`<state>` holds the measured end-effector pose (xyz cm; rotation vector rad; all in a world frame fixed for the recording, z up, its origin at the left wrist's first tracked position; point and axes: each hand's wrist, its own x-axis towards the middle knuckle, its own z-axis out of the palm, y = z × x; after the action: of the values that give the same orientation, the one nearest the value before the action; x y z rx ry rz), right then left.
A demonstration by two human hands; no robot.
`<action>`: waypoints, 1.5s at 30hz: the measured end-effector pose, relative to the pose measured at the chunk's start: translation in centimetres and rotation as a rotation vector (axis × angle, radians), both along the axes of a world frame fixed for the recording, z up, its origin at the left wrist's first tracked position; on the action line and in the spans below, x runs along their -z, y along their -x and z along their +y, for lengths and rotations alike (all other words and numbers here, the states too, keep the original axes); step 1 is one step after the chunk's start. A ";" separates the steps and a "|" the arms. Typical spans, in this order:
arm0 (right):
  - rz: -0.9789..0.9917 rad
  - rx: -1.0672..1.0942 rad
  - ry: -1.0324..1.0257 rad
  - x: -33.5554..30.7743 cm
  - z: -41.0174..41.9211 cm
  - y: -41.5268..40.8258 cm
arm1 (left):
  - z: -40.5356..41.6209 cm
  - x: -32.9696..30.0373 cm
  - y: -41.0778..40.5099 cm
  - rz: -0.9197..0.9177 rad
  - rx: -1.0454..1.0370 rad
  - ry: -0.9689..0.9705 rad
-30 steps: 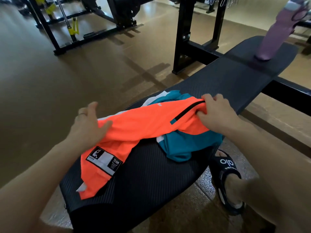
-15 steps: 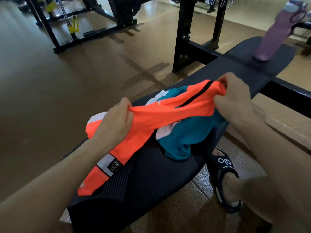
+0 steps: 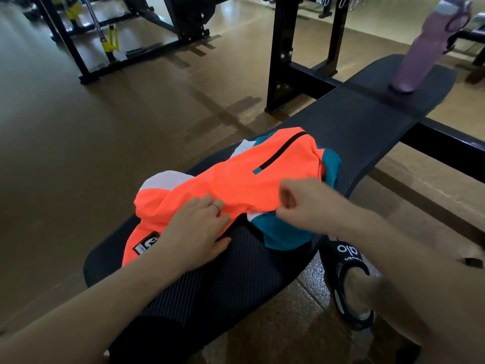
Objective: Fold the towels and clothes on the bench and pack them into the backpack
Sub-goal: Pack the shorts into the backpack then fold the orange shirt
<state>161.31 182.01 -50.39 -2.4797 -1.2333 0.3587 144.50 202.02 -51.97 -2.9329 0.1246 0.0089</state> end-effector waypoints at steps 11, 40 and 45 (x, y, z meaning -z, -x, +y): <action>-0.070 -0.038 0.275 1.1 0.5 1.2 | 2.1 0.3 1.2 0.077 -0.267 -0.017; 0.314 0.493 0.162 1.0 -1.0 -12.4 | 2.7 -1.3 -18.6 0.240 -0.893 0.820; 0.169 0.534 0.029 0.0 -2.1 -15.7 | 3.9 -0.5 -21.3 0.058 -0.850 0.938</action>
<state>177.00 179.89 -50.42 -2.6134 -0.4720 0.4283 165.82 205.94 -51.43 -3.5689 -1.4745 0.2141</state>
